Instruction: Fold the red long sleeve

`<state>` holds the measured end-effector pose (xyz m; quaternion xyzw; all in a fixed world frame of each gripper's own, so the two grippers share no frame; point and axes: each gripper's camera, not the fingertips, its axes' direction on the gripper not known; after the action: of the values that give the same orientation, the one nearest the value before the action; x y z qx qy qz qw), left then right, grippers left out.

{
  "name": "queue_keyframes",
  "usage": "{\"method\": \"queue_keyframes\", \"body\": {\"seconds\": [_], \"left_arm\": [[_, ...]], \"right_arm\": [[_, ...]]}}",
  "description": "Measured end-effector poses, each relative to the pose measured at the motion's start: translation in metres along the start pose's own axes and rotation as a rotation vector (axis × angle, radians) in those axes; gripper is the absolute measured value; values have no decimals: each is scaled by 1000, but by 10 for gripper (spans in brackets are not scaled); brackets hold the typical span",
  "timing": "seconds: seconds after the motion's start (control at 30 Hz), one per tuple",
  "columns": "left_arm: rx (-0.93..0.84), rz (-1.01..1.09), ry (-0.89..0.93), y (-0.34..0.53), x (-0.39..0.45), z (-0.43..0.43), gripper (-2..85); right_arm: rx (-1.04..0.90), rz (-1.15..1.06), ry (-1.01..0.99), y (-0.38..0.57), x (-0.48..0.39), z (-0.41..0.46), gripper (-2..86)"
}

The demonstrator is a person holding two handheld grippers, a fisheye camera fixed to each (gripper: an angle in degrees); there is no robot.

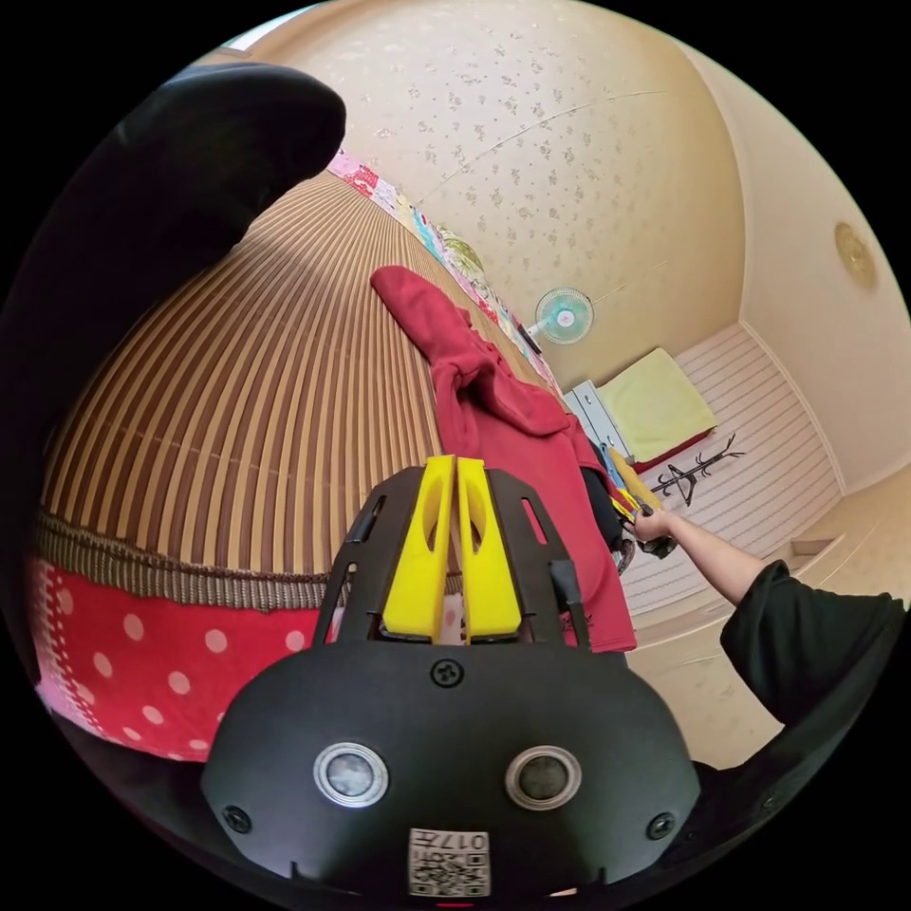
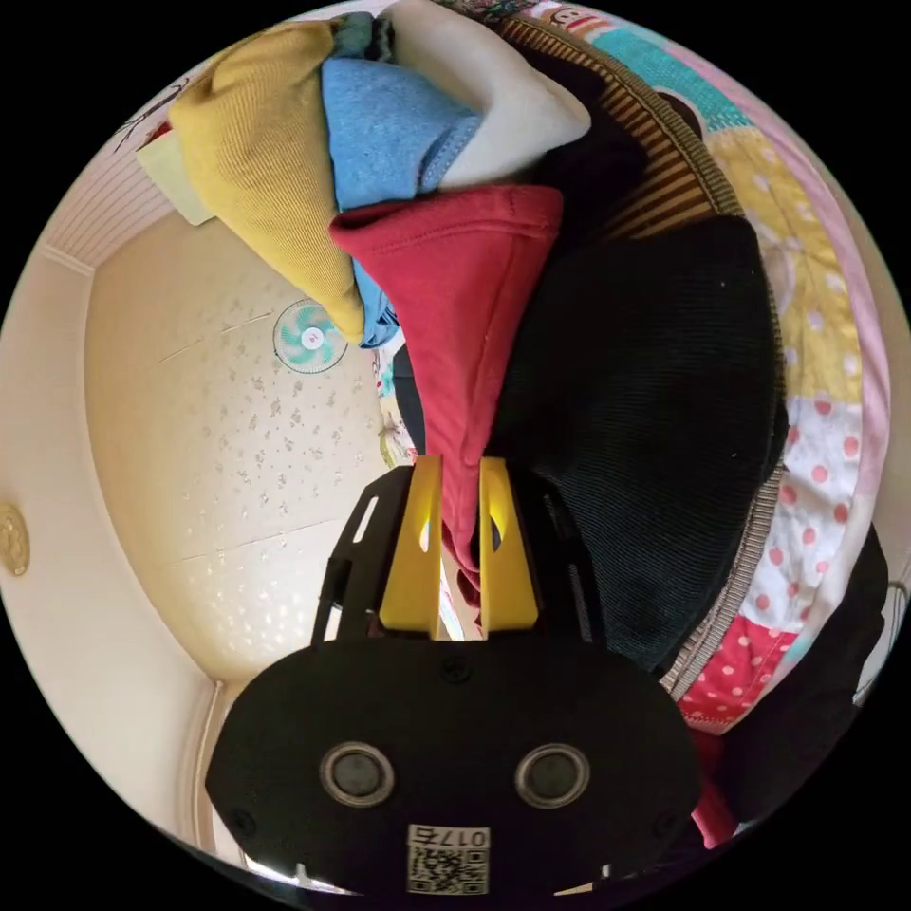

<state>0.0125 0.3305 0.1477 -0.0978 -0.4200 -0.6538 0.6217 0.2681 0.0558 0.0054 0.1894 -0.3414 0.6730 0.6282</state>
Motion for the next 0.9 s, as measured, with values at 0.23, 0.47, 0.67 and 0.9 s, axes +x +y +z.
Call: {"method": "queue_keyframes", "body": {"seconds": [0.23,0.47,0.67,0.9], "left_arm": [[1,11,-20,8,-2,5,-9],[11,17,-16,20,-7,13,-10],[-4,35,-9,32,-9,23,-10],[-23,19,-1,45,-10,43,-7]], "right_arm": [[51,-821,516,148,-175,107,33],[-284,-1560,321,450,-127,234,34],[-762,-1763,667,606,104,343,48],[-656,-1932,629,632,130,294,58]]}}
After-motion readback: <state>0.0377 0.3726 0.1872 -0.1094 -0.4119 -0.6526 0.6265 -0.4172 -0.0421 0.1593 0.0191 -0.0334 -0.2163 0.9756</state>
